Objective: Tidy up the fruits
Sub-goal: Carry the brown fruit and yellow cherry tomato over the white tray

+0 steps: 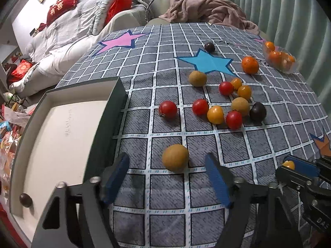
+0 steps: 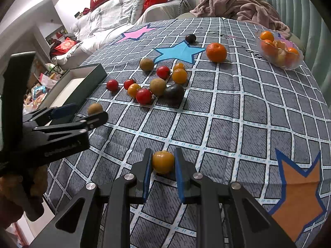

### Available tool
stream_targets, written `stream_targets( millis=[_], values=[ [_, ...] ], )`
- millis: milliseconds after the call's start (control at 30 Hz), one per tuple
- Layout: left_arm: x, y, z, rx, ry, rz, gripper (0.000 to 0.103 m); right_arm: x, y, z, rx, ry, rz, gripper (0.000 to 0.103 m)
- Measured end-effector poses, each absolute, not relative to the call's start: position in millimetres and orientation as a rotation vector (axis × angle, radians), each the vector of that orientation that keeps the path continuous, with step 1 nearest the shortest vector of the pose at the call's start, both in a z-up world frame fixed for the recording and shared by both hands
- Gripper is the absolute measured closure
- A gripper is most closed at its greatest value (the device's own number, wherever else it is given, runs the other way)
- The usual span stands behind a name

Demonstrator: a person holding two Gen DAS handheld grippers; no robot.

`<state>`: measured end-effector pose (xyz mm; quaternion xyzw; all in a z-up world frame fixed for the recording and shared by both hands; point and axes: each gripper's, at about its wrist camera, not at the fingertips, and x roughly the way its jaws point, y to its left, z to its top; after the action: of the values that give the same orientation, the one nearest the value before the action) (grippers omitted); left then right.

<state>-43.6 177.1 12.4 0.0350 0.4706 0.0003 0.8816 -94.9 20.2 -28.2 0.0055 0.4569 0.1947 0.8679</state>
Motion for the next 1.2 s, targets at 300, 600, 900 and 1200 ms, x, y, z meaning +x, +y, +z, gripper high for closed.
stream_targets(
  millis=[300,600,900,1200],
  values=[
    [-43.7,172.9,12.0,0.047,0.996,-0.049,0.075,-93.6,21.1,-27.9,0.014,0.974,0.397,0.080],
    [-61.1,190.1,38.8,-0.019,0.969,-0.067,0.075,-95.3,34.3,-13.5,0.012,0.974,0.405,0.080],
    [-81.1,239.7,62.6,-0.067,0.928,-0.011,0.075,-100.0,82.4,12.6,-0.029,0.947,0.473,0.080],
    [-99.5,313.8,54.8,-0.113,0.927,0.124,0.075,-100.7,167.3,24.7,-0.088,0.950,0.590,0.080]
  ],
)
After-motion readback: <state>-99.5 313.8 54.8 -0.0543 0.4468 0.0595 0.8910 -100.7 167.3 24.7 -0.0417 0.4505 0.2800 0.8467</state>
